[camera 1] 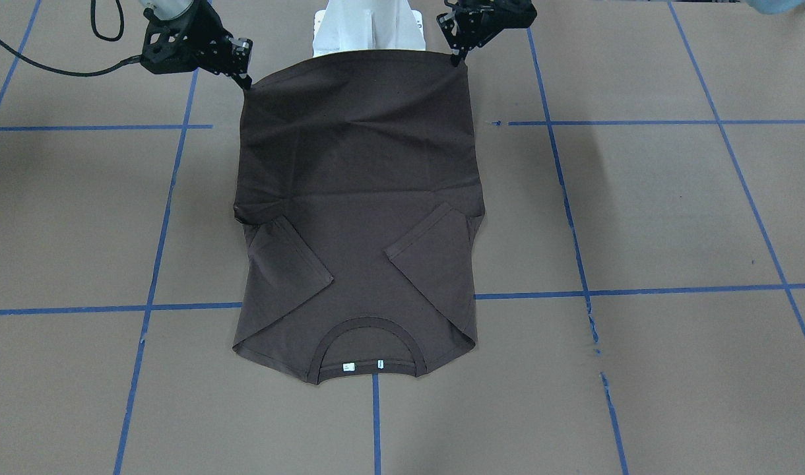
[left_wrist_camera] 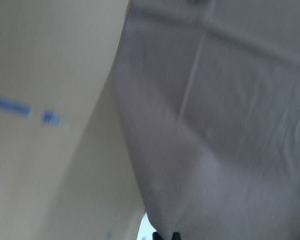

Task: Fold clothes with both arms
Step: 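Lift the hem with both grippers and fold it up toward the collar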

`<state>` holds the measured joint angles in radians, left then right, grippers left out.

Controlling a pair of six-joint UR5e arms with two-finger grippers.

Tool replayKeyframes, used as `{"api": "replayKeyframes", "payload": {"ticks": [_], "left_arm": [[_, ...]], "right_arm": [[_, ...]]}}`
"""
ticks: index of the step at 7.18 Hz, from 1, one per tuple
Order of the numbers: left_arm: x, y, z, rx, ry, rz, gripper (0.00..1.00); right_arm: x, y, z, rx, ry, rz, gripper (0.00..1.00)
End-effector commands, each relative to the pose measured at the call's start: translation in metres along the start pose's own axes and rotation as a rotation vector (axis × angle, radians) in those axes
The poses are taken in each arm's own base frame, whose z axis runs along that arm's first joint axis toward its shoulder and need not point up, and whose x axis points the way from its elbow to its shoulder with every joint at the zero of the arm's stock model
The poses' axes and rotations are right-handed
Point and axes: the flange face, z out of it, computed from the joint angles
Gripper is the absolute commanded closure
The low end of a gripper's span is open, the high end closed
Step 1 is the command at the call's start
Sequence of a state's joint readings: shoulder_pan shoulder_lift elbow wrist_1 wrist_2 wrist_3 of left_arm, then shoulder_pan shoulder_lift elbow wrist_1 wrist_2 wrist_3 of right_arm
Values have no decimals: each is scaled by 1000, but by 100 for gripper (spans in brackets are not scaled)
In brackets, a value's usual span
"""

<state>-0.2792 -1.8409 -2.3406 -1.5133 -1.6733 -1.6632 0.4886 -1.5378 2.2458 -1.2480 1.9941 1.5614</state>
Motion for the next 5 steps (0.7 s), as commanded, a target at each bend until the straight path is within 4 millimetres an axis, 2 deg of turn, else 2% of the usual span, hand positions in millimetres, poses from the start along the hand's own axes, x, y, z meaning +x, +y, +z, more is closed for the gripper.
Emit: {"api": "replayKeyframes", "payload": {"ticks": [1, 3, 4, 5], "left_arm": [[15, -101, 14, 104, -41, 17, 100], [46, -179, 31, 182, -63, 12, 100], [39, -220, 34, 230, -68, 23, 100], [27, -255, 53, 260, -75, 22, 100]], "right_arm": [[6, -87, 0, 88, 17, 52, 100], [-18, -162, 23, 153, 39, 63, 100], [-34, -191, 26, 179, 38, 83, 100], [-29, -207, 28, 192, 54, 102, 100]]}}
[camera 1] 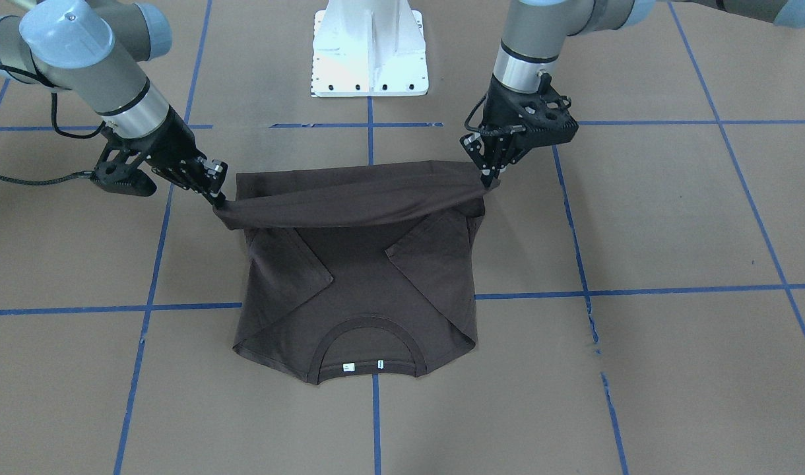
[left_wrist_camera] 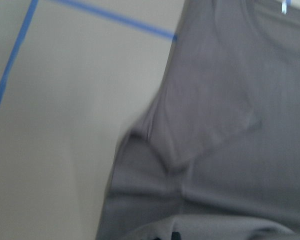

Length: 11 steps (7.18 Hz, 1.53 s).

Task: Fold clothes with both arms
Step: 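Lift the hem with both grippers and fold it up toward the collar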

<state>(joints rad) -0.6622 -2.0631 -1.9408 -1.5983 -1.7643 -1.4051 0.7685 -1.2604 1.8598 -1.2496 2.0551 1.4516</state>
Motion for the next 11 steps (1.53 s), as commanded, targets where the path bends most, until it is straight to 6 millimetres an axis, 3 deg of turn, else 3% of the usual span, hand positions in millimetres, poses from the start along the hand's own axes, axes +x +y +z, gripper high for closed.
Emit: {"api": "replayKeyframes", "payload": {"ticks": [1, 3, 6, 8, 9, 11], "left_arm": [[-12, -63, 54, 63, 0, 16, 100], [-2, -86, 90, 85, 43, 20, 100], [0, -96, 113, 98, 42, 16, 100], [-1, -100, 127, 103, 60, 11, 100], [14, -105, 132, 104, 61, 11, 100], [14, -109, 148, 103, 52, 12, 100]], "right_arm": [[-20, -49, 19, 39, 26, 38, 100], [-41, -94, 32, 69, 49, 61, 100], [-70, -133, 50, 93, 53, 60, 100], [-56, -153, 77, 107, 24, 46, 100], [-64, -156, 80, 105, 25, 46, 100], [-63, -170, 72, 122, 26, 60, 100]]}}
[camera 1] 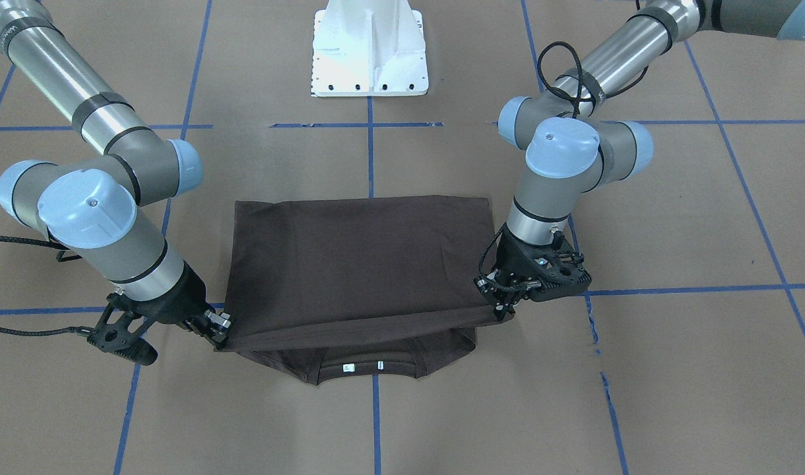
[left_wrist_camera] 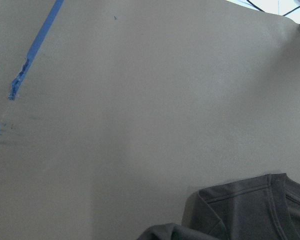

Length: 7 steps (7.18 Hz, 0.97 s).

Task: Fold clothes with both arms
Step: 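Lower the hem onto the collar edge and open both grippers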

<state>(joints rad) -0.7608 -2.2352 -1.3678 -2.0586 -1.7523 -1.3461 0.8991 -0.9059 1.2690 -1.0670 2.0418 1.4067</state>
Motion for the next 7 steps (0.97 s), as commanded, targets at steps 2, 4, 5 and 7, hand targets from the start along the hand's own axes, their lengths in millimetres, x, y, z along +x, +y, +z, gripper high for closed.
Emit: {"api": "replayKeyframes", "payload": {"ticks": [2, 4, 5, 7], "left_arm": [[-4, -2, 16, 1, 2, 3, 100], [3, -3, 13, 3, 10, 6, 100], [6, -2, 11, 3, 15, 8, 100], [7, -4, 10, 4, 16, 10, 76]], "right_arm": [[-7, -18, 3, 11, 11, 15, 100], [-7, -17, 6, 10, 14, 10, 100], [-8, -15, 6, 9, 13, 7, 100], [-3, -13, 8, 7, -11, -7, 100]]}}
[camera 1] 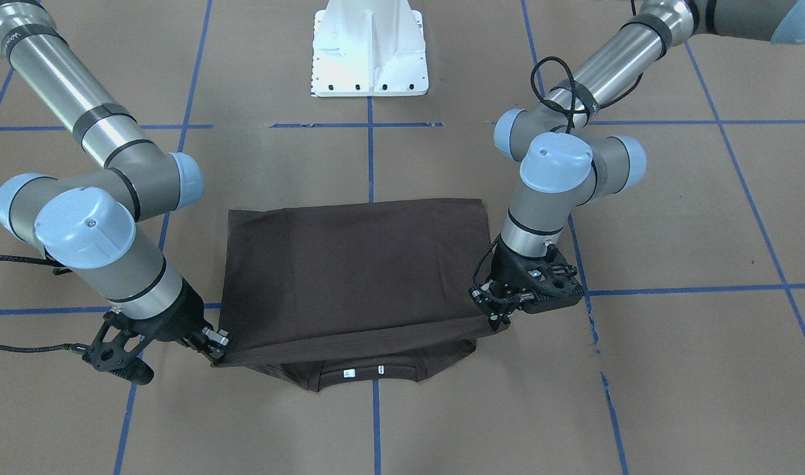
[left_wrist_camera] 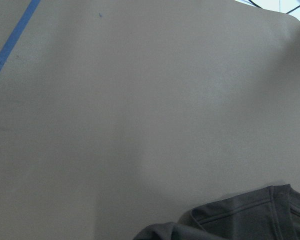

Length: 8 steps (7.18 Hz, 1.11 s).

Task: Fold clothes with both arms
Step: 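Lower the hem onto the collar edge and open both grippers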

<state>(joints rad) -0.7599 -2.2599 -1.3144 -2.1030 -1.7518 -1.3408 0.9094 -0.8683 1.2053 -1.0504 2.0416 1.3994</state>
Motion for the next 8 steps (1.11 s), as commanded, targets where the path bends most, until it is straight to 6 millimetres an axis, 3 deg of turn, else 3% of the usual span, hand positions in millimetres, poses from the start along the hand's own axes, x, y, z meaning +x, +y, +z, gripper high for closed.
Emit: {"api": "replayKeyframes", "payload": {"ticks": [1, 2, 4, 5, 7, 8], "left_arm": [[2, -1, -1, 0, 3, 21, 1], [7, -3, -7, 4, 22, 40, 0], [-19, 2, -6, 18, 63, 51, 0], [-34, 7, -17, 29, 99, 57, 0], [-30, 10, -35, 30, 127, 64, 0], [-38, 13, -40, 33, 129, 57, 0]], "right_arm": [[17, 5, 7, -2, -31, -27, 30], [23, 7, 10, -6, -35, -69, 0], [24, 10, 5, -19, -49, -105, 0], [33, 31, -6, -33, -71, -121, 0], [99, 116, -12, -101, -70, -181, 0], [105, 141, -21, -126, -86, -210, 0]]}}
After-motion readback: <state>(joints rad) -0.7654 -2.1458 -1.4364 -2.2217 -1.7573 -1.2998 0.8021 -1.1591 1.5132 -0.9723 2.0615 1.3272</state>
